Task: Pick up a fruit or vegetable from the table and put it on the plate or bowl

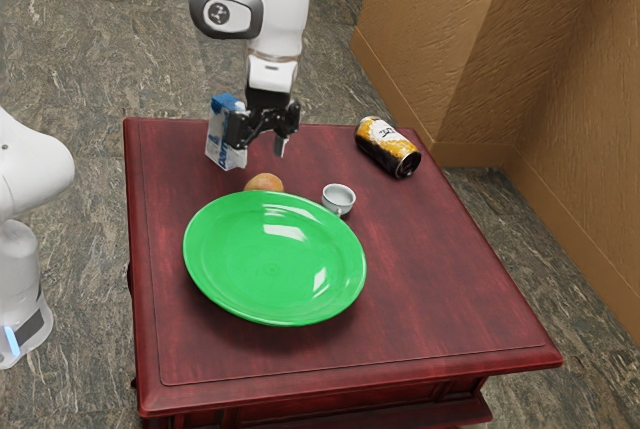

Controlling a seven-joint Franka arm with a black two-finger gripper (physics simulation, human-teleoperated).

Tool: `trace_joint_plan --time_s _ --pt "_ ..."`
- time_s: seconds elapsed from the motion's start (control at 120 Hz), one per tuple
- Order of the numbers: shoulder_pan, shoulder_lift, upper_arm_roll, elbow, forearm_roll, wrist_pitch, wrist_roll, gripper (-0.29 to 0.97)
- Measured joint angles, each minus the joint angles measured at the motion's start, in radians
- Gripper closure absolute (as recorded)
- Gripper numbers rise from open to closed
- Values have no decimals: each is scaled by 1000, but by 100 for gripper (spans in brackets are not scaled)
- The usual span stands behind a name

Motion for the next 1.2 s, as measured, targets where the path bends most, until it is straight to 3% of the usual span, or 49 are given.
trace_joint_plan --time_s 0.125,0.492,0.867,1.2 --pt "-11 3 12 -42 11 51 78 2" --pt "-50 0 111 -61 11 41 231 -2" --pt "-31 4 154 -44 20 45 322 0" --pt "-36 5 103 -23 15 37 367 2"
